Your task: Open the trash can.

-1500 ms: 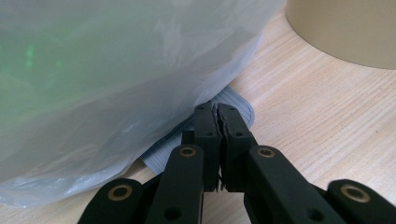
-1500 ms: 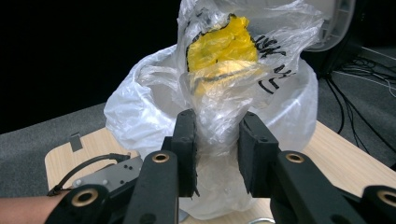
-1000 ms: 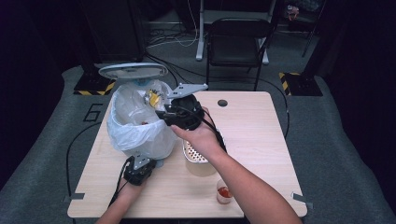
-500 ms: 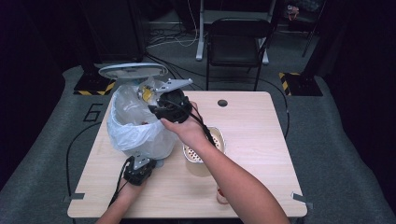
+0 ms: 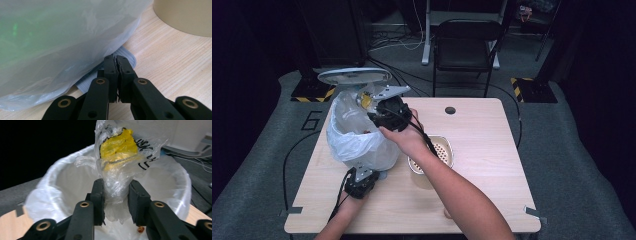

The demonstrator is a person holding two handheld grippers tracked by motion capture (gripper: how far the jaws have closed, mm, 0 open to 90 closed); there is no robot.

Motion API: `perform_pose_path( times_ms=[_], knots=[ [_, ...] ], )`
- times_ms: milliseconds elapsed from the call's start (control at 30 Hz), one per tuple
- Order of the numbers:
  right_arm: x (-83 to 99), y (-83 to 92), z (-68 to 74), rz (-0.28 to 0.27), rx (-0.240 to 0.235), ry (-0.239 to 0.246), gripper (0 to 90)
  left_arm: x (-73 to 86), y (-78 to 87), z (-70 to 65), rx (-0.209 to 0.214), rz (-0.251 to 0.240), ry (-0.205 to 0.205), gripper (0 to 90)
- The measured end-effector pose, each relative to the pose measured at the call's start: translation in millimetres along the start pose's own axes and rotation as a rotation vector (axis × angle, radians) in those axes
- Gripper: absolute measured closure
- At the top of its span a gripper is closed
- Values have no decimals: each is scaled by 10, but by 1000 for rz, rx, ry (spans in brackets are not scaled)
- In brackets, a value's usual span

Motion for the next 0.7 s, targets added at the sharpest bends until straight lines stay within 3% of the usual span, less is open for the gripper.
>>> perform_pose_path(
  times_ms=[67,133,367,700],
  knots=[
    [18,-24,-35,10,4,-21,527,0,0,-1,1,-1,4,869],
    [42,-31,-58,18,0,-36,498,-1,-3,-1,2,-6,6,870],
    [34,78,-30,-14,7,-26,472,-2,-3,2,1,-5,3,869],
    [84,373,-13,-15,18,-8,460,0,-3,-1,0,-5,4,869]
  ],
)
Point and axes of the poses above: each handheld gripper's, and its own axes: y roughly backward along the jaws, x roughly out of its underside, z roughly to its left, the point moved 6 cm from there along -y, roughly forward along the jaws, and after that the axes turned 9 degrees about y, right-handed, at the moved point
